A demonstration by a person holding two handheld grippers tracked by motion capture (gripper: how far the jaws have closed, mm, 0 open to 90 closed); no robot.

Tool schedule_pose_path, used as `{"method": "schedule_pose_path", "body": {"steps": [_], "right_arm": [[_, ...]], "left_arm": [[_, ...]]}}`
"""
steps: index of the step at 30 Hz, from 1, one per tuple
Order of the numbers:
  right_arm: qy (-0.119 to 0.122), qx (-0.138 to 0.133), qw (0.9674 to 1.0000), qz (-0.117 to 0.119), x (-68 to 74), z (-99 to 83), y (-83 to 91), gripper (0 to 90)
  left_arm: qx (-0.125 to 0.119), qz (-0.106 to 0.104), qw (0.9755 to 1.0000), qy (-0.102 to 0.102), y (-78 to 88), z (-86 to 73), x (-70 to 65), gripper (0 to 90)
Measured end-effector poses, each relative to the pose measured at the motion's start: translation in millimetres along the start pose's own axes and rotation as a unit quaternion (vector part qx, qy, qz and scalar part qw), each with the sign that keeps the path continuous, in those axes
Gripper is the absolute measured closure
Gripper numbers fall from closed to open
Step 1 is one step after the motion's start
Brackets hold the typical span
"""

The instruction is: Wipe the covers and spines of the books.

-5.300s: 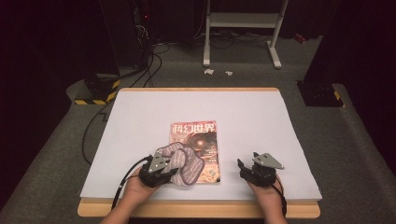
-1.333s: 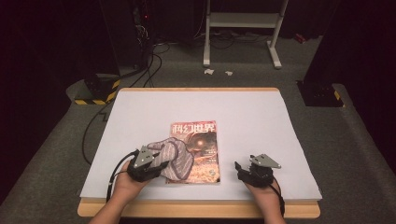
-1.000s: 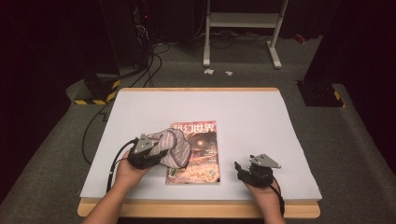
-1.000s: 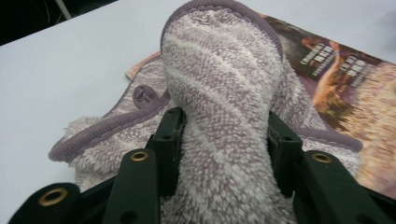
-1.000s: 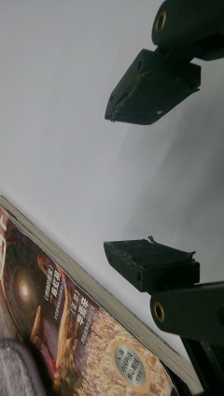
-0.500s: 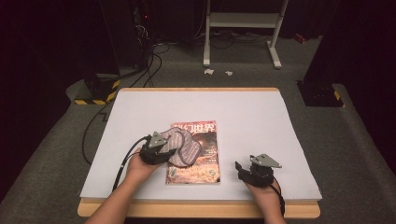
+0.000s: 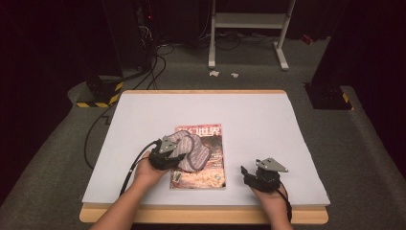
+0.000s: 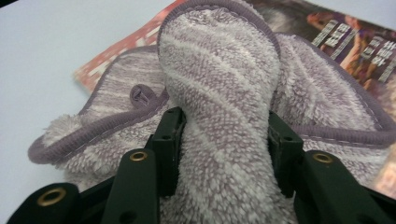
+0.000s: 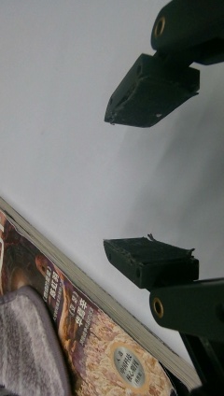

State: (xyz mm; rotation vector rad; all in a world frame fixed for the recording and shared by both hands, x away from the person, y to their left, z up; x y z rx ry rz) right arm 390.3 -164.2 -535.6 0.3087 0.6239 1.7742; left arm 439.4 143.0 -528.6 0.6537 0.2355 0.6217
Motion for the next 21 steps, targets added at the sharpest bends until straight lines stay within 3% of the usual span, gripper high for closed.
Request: {"method": "schedule_pose_path", "body": {"steps": [14,21], "right_arm": [[-0.002,-0.002,1.0,0.007,1.1,0.5,0.8,34.0],[-0.003,-0.002,1.0,0.009,1.2,0.6,0.7,34.2]], "left_arm": [[-0.007,-0.047,0.9988,-0.013,-45.9,35.9,-35.1,55.8],[-0.007,-0.061,0.998,-0.016,-58.5,46.8,-46.1,55.4]]}}
Point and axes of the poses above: each handheld gripper's, and its own axes: y roughly backward along the jaws, z roughly out of its top, x roughly to its left, the point moved 6 cm from there along -y, roughly forward along the jaws, and after that the axes turned 11 degrees about -z, right-handed, at the moved point
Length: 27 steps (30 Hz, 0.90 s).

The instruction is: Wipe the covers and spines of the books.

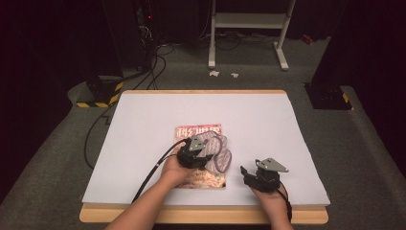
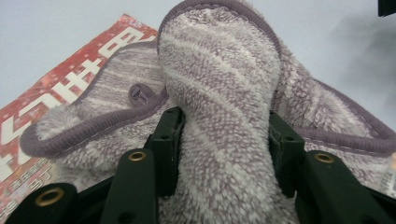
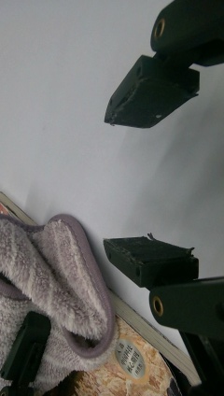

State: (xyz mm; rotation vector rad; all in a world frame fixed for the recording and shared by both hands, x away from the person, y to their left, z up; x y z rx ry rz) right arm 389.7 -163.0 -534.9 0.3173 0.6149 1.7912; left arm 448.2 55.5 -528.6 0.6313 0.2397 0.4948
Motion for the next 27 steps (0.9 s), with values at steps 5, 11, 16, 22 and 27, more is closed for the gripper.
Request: {"method": "schedule_pose_path", "body": {"steps": [5,11,16,22,27], "right_arm": [[0.001,0.0,1.0,0.0,0.3,-0.1,0.2,34.3],[0.004,0.001,1.0,0.0,0.7,-0.2,-0.1,34.4],[0.005,0.0,1.0,-0.001,1.9,-0.2,-0.3,34.5],[0.005,0.004,1.0,0.0,2.2,-0.5,-1.0,34.6],[0.008,0.004,1.0,-0.002,2.4,-0.6,-0.9,34.6]], "left_arm": [[-0.004,-0.005,1.0,0.006,5.7,-5.1,3.8,55.4],[-0.009,0.006,0.9998,0.018,26.5,-22.1,16.3,55.5],[-0.011,0.021,0.9993,0.027,49.7,-39.8,29.0,55.5],[-0.01,0.04,0.9985,0.036,74.4,-57.9,42.0,55.6],[-0.004,0.057,0.9971,0.05,91.5,-70.4,53.9,55.7]]}}
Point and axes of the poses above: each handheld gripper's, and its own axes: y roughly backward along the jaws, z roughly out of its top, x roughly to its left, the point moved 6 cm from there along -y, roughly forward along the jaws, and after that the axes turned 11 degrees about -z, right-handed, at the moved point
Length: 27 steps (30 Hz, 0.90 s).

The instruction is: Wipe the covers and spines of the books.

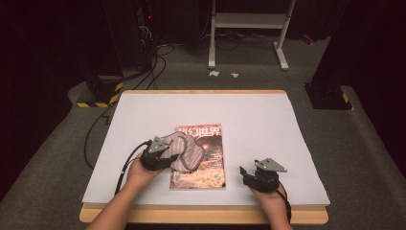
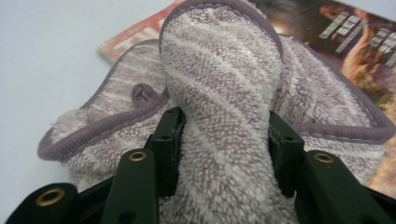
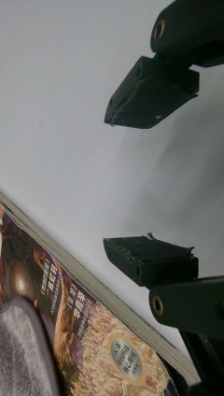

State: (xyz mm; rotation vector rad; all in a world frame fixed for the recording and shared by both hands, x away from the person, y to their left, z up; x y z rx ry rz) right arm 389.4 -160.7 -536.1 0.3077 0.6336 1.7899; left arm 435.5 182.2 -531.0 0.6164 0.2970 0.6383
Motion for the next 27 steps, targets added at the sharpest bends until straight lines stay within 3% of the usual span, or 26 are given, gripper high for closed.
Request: {"method": "schedule_pose_path", "body": {"steps": [5,10,19,27], "right_arm": [[0.002,0.0,1.0,0.0,0.0,0.1,-0.3,34.7],[0.001,-0.001,1.0,0.0,0.6,0.2,0.1,34.7],[0.001,-0.003,1.0,0.002,0.3,0.4,0.6,34.7],[0.0,-0.003,1.0,0.005,0.4,0.4,1.0,34.6]], "left_arm": [[0.0,0.011,0.9999,0.006,6.2,-3.8,5.9,55.8],[-0.009,0.007,0.9999,0.0,0.0,4.5,-1.4,55.8],[0.009,-0.016,0.9992,-0.036,-38.1,30.7,-31.3,55.8],[0.004,-0.046,0.998,-0.043,-68.9,52.9,-56.0,55.8]]}}
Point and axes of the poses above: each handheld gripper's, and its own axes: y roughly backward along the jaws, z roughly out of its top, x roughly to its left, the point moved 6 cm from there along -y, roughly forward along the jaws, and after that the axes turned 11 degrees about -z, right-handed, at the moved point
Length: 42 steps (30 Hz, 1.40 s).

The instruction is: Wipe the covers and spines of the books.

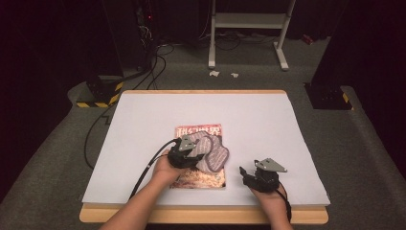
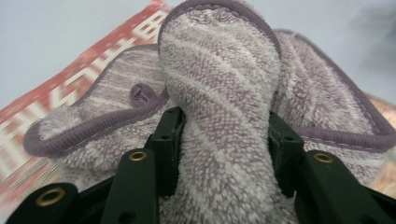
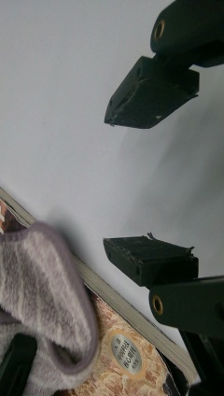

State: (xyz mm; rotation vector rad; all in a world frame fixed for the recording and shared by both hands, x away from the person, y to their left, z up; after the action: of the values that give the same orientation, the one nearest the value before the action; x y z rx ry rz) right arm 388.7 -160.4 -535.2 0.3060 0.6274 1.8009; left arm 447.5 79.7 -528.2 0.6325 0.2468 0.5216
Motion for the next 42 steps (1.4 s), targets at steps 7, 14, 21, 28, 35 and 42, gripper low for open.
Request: {"method": "schedule_pose_path", "body": {"steps": [7,14,21,28,35,42], "right_arm": [[0.0,-0.001,1.0,0.001,0.0,0.1,0.1,34.6],[-0.004,0.001,1.0,0.003,-0.3,-0.2,-0.2,34.7],[0.0,0.002,1.0,0.0,0.0,-0.3,-0.4,34.8],[0.0,0.004,1.0,-0.003,0.4,-0.6,-0.9,34.9],[0.0,0.005,1.0,-0.004,0.2,-0.8,-1.3,34.9],[0.0,0.005,1.0,-0.005,0.3,-0.7,-1.1,35.0]], "left_arm": [[-0.001,-0.021,0.9998,0.0,-20.3,17.0,-12.8,55.5],[0.0,-0.017,0.9998,0.004,-12.2,10.2,-4.8,55.4],[-0.001,0.005,0.9998,0.02,23.6,-17.8,20.5,55.3],[0.001,0.034,0.9987,0.037,59.2,-44.4,41.7,55.3],[0.007,0.056,0.9969,0.055,79.0,-61.3,56.3,55.5],[-0.012,0.07,0.996,0.055,86.9,-51.0,65.9,55.6]]}}
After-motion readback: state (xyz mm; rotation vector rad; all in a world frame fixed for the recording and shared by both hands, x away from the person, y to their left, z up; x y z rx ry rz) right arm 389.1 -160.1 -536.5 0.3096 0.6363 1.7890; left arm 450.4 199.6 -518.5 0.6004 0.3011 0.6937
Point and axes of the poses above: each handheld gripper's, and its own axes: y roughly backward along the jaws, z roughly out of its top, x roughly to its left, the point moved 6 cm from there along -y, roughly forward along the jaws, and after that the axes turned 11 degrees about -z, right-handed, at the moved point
